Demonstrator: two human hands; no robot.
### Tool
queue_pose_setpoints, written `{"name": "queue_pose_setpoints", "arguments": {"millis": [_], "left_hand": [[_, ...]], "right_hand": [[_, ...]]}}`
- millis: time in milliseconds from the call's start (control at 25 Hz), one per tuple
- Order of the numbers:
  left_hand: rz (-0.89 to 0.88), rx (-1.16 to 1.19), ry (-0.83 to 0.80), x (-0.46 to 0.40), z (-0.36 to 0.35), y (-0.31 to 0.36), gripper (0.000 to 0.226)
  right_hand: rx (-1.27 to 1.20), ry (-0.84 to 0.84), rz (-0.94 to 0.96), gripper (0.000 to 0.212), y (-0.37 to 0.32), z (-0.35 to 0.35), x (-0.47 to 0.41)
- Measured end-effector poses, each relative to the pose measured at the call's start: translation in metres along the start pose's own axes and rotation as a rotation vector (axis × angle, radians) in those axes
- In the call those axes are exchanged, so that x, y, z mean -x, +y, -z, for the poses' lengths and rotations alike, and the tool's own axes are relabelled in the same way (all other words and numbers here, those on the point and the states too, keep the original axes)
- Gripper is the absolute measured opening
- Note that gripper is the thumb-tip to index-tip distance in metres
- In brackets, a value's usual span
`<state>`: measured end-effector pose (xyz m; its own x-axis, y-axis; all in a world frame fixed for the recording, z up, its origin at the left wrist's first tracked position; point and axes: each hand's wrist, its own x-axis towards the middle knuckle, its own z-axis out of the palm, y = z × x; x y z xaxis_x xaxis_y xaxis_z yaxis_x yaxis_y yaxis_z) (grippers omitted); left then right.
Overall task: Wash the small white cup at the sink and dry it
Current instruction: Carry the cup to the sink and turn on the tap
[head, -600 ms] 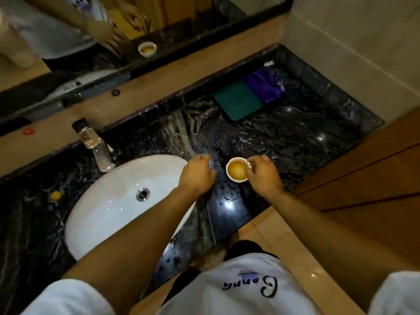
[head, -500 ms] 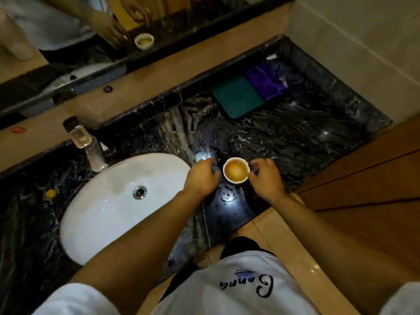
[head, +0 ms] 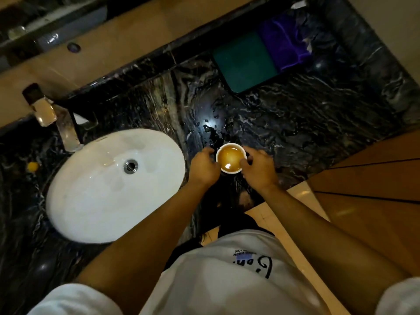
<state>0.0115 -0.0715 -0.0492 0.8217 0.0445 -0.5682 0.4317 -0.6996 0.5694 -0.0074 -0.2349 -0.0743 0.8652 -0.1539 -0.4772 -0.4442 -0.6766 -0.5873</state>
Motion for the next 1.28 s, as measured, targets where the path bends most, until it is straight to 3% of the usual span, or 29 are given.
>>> {"name": "queue_pose_setpoints", "arguments": {"millis": [240,600,880,1160,1280], "left_hand": [[-0.041,0.124,0.023,0.003,-0.004,0.002,0.031],[0.013,0.353,0.025,0.017,0.034,-0.043,0.034],[0.269,0.817,0.041,0.037,0.093,-0.114,0.040],[0.346,1.577,-0.032,0.074,0.153,-0.203,0.025],[0.359,1.745,0.003,0.080,0.172,-0.233,0.025]], "right_hand": [[-0.064,0.013,-0.068,0.040,-0.009,0.001,-0.001],[-0.134,0.070,-0.082,0.036,-0.048,-0.024,0.029],[-0.214,-0.003,0.004,0.033,-0.116,-0.087,0.056],[-0.213,-0.146,0.068,0.034,-0.193,-0.162,0.089],[-0.175,-0.175,0.094,0.033,-0.215,-0.189,0.098]]}}
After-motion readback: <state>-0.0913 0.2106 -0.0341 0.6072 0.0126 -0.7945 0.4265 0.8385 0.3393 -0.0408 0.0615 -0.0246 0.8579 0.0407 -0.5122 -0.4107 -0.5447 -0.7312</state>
